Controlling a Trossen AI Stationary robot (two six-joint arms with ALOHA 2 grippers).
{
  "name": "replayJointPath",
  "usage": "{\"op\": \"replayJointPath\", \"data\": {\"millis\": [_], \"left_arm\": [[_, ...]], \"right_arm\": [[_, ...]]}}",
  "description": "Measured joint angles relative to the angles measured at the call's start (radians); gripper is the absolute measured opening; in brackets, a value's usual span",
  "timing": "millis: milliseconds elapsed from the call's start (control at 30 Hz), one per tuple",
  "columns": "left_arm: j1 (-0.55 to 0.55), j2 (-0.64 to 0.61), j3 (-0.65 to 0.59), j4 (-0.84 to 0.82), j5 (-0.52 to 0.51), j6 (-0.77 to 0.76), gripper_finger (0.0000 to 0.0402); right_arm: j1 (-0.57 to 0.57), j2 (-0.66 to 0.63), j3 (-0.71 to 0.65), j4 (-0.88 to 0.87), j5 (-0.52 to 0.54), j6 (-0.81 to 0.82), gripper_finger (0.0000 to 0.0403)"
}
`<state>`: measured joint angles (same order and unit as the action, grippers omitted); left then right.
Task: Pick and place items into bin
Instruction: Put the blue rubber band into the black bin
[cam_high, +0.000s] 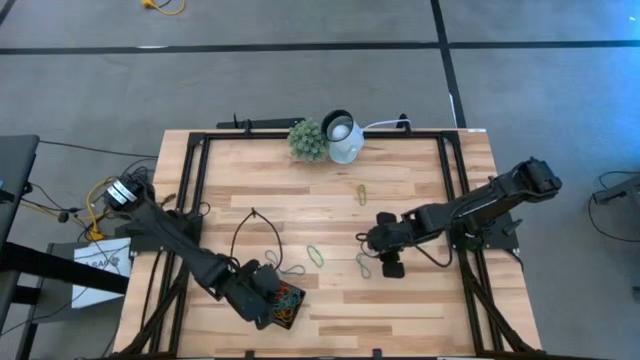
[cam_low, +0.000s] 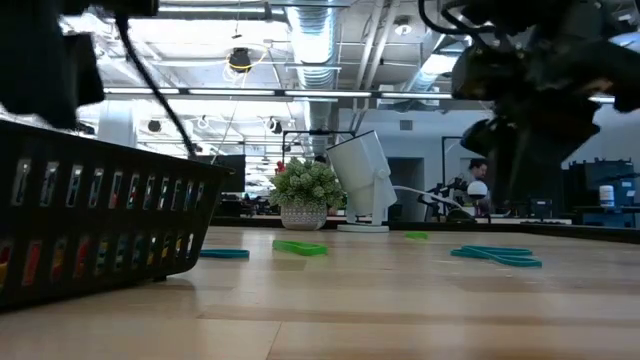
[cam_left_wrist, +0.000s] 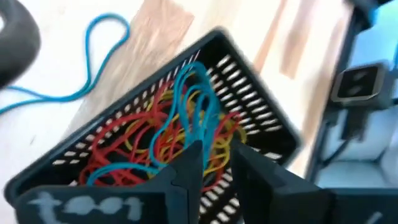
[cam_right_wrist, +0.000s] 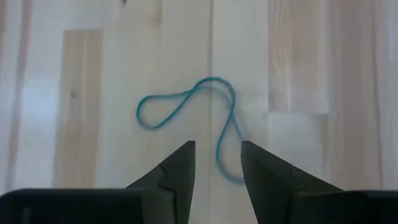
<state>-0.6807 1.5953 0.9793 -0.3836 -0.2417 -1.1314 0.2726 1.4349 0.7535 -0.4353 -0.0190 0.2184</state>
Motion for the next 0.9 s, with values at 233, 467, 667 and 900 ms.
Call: {"op": "replayJointPath", "data": {"millis": [233,467,667,900], "left_arm": [[0.034,-0.070,0.059,-0.006,-0.125,0.103,0.0070],[0.051,-0.078,0.099,-0.011,-0.186,0.170,0.0070],[0.068,-0.078,0.102,-0.002,-0.302,0.166,0.0070],[0.067,-0.075,0.102,-0.002,-0.522,0.280,0.0070]], "right_arm": [[-0.008,0.086,-0.004,0.155,0.015,-0.071,0.0129],[-0.042,0.214,-0.009,0.182,0.018,-0.086,0.0129],[-0.079,0.219,-0.004,0.196,-0.039,-0.087,0.0118],[-0.053,0.220,-0.006,0.231,-0.065,-0.088,0.0014]]}}
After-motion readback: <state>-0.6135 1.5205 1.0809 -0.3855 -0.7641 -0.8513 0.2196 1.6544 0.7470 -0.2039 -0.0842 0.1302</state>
